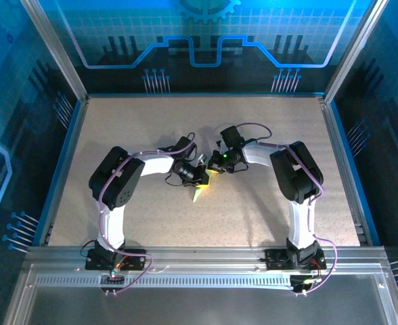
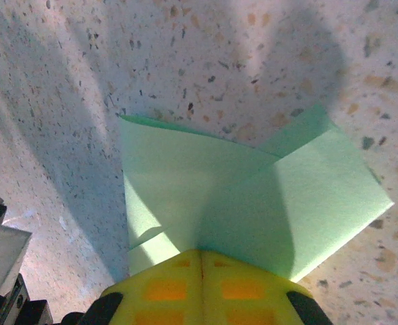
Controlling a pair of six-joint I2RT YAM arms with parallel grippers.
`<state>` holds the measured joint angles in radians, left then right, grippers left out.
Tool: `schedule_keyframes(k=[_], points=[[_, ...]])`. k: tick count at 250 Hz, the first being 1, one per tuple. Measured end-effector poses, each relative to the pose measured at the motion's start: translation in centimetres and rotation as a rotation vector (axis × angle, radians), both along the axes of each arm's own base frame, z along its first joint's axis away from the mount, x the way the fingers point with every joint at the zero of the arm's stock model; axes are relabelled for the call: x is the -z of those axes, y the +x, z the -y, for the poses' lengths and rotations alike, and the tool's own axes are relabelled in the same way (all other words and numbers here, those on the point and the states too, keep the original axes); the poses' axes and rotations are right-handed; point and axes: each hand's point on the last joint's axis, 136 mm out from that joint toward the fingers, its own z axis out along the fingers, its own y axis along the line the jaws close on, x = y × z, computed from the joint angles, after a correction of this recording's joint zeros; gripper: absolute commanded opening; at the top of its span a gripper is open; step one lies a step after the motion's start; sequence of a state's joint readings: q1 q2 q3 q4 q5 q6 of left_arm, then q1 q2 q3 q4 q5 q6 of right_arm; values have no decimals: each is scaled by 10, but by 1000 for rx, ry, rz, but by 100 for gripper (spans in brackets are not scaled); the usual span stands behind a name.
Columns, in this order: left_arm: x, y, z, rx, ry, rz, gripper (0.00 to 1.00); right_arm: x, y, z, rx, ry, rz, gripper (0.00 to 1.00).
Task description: Fold a paper plane with a square sheet of paper (fold left side to right side)
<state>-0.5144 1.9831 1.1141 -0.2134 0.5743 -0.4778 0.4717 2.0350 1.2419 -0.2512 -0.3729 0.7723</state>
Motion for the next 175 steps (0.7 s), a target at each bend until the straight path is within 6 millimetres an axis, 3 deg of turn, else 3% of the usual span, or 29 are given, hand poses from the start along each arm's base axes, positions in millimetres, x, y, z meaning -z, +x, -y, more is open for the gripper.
schedule_keyframes(k=[175], points=[[-1,-43,-27,1,42,-1,4,0,-2,-2,-19,-5,-8,0]])
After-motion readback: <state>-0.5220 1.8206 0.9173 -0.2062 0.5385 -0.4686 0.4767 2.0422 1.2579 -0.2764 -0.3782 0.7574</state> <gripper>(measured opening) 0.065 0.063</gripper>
